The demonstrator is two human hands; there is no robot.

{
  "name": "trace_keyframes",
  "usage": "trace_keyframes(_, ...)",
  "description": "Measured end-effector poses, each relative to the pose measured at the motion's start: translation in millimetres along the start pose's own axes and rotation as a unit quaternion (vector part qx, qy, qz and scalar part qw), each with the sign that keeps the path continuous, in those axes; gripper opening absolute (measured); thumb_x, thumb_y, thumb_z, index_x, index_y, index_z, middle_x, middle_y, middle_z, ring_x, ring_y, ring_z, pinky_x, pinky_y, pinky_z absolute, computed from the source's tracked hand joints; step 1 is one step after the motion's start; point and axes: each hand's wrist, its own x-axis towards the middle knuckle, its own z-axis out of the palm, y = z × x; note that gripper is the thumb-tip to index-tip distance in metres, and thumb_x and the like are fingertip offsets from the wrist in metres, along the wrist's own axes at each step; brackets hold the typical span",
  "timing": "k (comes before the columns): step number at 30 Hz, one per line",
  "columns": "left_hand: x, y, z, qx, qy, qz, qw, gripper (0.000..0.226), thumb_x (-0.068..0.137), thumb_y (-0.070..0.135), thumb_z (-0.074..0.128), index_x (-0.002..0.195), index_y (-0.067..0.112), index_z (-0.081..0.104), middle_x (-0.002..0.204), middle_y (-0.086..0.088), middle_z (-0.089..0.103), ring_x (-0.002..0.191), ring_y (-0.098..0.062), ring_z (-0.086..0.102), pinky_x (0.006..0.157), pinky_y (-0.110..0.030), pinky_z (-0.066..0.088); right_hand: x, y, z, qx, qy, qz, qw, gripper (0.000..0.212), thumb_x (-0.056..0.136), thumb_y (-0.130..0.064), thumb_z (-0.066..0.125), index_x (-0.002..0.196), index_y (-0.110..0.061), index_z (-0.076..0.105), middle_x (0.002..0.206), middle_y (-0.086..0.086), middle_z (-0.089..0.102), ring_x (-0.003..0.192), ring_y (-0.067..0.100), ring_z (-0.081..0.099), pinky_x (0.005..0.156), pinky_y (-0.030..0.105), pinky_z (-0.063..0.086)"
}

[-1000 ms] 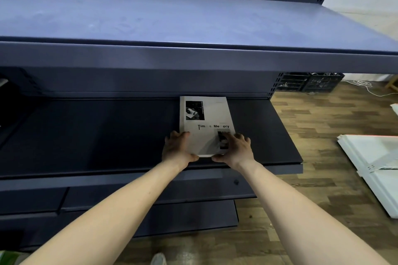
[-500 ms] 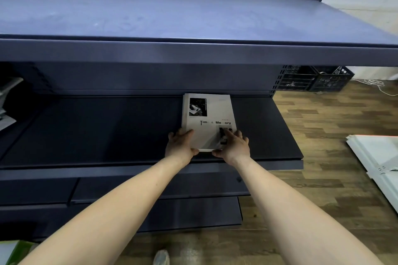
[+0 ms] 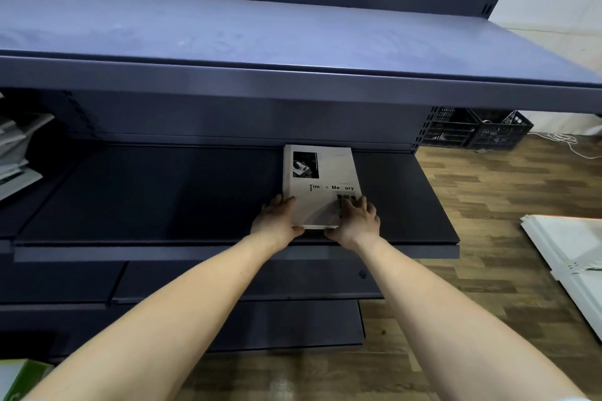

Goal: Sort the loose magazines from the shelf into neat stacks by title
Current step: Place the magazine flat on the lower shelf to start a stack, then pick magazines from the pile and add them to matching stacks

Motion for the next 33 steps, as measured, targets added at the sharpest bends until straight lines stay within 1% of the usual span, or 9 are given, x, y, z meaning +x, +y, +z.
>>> trace_keyframes(3,-8,-17,-19,0.040,0.016,-0.004,0.999,0.059,0.096,0.047,0.051,0.148,0.029,0.031,0.153,-0.003,0.032,0.135,-0.032,0.036,0.103,-0.043,0.042,-9,-11,-4,-0.029,0.004,-0.023,0.999,0.089,0.082,-0.063,0.061,0.154,-0.029,0.022,0.163,0.010,0.011,0.149,0.035,0.010,0.119,0.045,0.017)
trace_keyframes(5,-15,-32,-35,0.057,0.019,-0.024,0.998,0.059,0.099,0.049,0.044,0.152,0.030,0.026,0.157,-0.004,0.027,0.140,-0.035,0.031,0.107,-0.045,0.037,-15,-26,-6,-0.043,0.005,-0.036,0.998,0.086,0.087,-0.071,0.048,0.157,-0.030,0.018,0.165,0.010,0.008,0.152,0.032,0.004,0.121,0.046,0.011)
trace_keyframes(7,-25,-50,-50,0.070,0.027,-0.041,0.996,0.060,0.100,0.052,0.038,0.154,0.031,0.022,0.160,-0.004,0.021,0.143,-0.036,0.025,0.110,-0.046,0.033,-21,-47,-9,-0.044,-0.002,-0.048,0.998,0.082,0.089,-0.073,0.039,0.157,-0.031,0.017,0.166,0.008,0.006,0.152,0.032,0.001,0.123,0.047,0.007)
trace_keyframes(9,-37,-68,-65,0.089,0.046,-0.050,0.994,0.059,0.100,0.053,0.034,0.153,0.030,0.024,0.160,-0.005,0.022,0.142,-0.036,0.027,0.111,-0.047,0.032,-28,-71,-10,-0.048,-0.002,-0.061,0.997,0.080,0.091,-0.072,0.035,0.157,-0.030,0.020,0.166,0.006,0.009,0.152,0.032,0.002,0.123,0.049,0.008)
trace_keyframes(13,-65,-114,-93,0.108,0.081,-0.063,0.989,0.057,0.099,0.055,0.033,0.149,0.028,0.036,0.152,-0.010,0.037,0.134,-0.036,0.039,0.107,-0.044,0.035,-52,-127,-10,-0.045,0.003,-0.095,0.994,0.076,0.092,-0.069,0.038,0.156,-0.031,0.021,0.164,0.005,0.016,0.151,0.031,0.011,0.121,0.046,0.016)
trace_keyframes(15,-83,-139,-106,0.106,0.102,-0.067,0.987,0.055,0.098,0.056,0.035,0.143,0.027,0.045,0.142,-0.011,0.048,0.126,-0.036,0.046,0.100,-0.043,0.039,-66,-156,-4,-0.044,0.010,-0.112,0.993,0.074,0.093,-0.067,0.040,0.156,-0.031,0.023,0.162,0.006,0.025,0.148,0.032,0.019,0.118,0.045,0.022)
trace_keyframes(17,-102,-165,-118,0.105,0.123,-0.071,0.984,0.054,0.097,0.056,0.037,0.138,0.024,0.051,0.133,-0.012,0.054,0.119,-0.035,0.050,0.097,-0.043,0.040,-81,-184,4,-0.040,0.007,-0.124,0.991,0.074,0.093,-0.067,0.040,0.155,-0.032,0.024,0.162,0.005,0.025,0.148,0.033,0.019,0.118,0.047,0.023)
trace_keyframes(26,-190,-277,-164,0.112,0.169,-0.123,0.971,0.053,0.098,0.054,0.038,0.136,0.021,0.052,0.133,-0.013,0.052,0.123,-0.034,0.048,0.103,-0.046,0.035,-151,-307,47,-0.056,0.003,-0.190,0.980,0.068,0.096,-0.061,0.040,0.153,-0.027,0.031,0.156,0.011,0.034,0.141,0.036,0.028,0.116,0.050,0.024)
trace_keyframes(33,-240,-353,-190,0.106,0.196,-0.166,0.961,0.053,0.098,0.054,0.037,0.139,0.021,0.049,0.135,-0.012,0.051,0.126,-0.032,0.046,0.106,-0.045,0.036,-195,-398,77,-0.056,-0.005,-0.259,0.964,0.068,0.096,-0.056,0.043,0.154,-0.025,0.029,0.159,0.008,0.030,0.147,0.034,0.020,0.118,0.049,0.021)
